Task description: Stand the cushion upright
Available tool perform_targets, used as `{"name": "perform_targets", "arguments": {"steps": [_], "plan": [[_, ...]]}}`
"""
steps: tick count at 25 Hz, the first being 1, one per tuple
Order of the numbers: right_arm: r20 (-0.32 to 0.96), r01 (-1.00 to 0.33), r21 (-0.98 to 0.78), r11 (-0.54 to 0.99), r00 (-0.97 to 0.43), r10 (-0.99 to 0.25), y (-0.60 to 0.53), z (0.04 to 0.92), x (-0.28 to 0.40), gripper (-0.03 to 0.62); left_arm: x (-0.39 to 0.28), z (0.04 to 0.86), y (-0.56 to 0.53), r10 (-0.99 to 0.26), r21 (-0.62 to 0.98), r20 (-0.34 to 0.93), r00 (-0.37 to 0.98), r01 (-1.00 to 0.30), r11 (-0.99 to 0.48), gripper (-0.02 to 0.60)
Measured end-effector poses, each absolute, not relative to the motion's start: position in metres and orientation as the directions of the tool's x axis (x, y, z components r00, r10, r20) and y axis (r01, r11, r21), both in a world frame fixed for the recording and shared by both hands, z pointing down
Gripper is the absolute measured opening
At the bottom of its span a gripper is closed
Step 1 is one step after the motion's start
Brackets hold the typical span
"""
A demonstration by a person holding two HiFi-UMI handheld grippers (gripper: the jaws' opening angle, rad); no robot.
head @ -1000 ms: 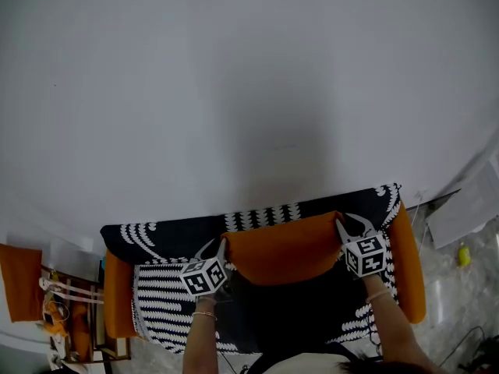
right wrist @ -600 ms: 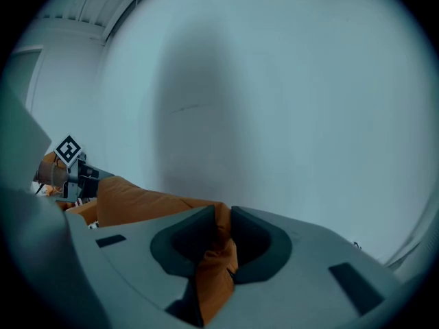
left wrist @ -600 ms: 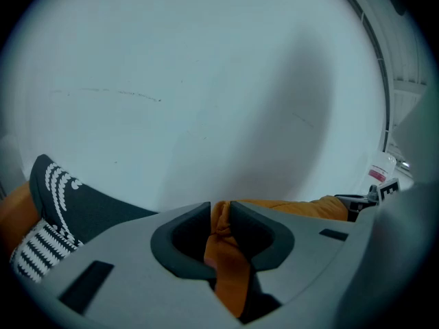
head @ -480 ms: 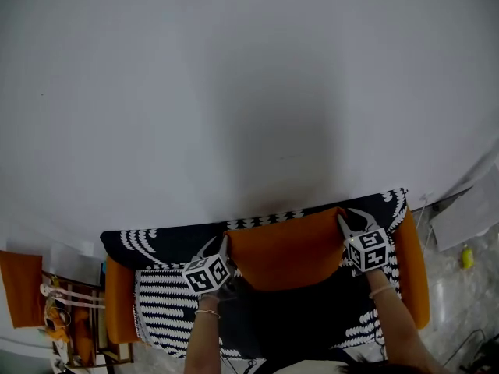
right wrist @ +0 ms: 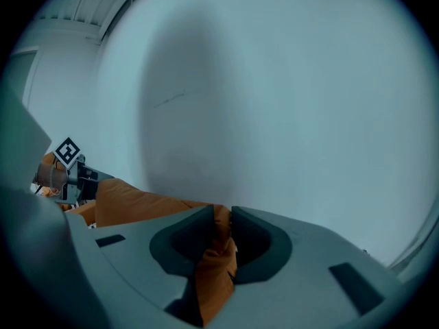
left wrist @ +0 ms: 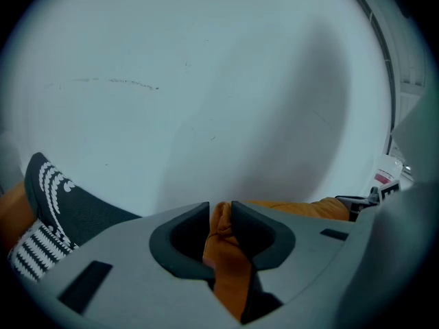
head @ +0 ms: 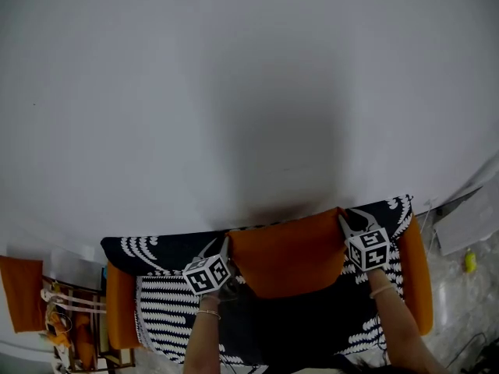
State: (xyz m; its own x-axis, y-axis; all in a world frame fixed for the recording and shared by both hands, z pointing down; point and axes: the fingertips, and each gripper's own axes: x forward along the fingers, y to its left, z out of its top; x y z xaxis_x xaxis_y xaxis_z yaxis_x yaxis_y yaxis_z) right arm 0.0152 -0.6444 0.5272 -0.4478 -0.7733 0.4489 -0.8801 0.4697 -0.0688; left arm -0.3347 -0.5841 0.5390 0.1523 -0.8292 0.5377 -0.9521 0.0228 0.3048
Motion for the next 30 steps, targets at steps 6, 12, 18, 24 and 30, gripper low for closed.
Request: {"name": "perform_targets", "arguments": {"steps": [6, 12, 18, 24, 30], "plan": [[0.463, -0.882, -0.048, 0.469, -0.436, -0.772, -0.664, 0.535, 0.012, 0.087, -0.338, 0.546, -0.602, -0.828, 0.307, 0.543, 0.14, -0.951, 0.041, 0.107], [0.466, -0.886, -0.045, 0.462, -0.428, -0.774, -0.679, 0.538, 0.007, 0.091, -0.343, 0.548, -0.614, -0.829, 0.305, 0.543, 0.133, -0.951, 0.047, 0.107], [0.472, -0.889, -0.047, 0.456, -0.422, -0.774, -0.695, 0.542, 0.002, 0.094, -0.349, 0.553, -0.626, -0.826, 0.301, 0.549, 0.128, -0.952, 0.052, 0.109], [0.474, -0.893, -0.048, 0.447, -0.414, -0.777, -0.701, 0.542, 0.003, 0.104, -0.354, 0.556, -0.633, -0.822, 0.312, 0.553, 0.137, -0.949, 0.051, 0.137], [0.46, -0.898, -0.054, 0.437, -0.411, -0.787, -0.705, 0.536, 0.006, 0.13, -0.362, 0.553, -0.636, -0.828, 0.316, 0.545, 0.134, -0.947, 0.055, 0.164]]}}
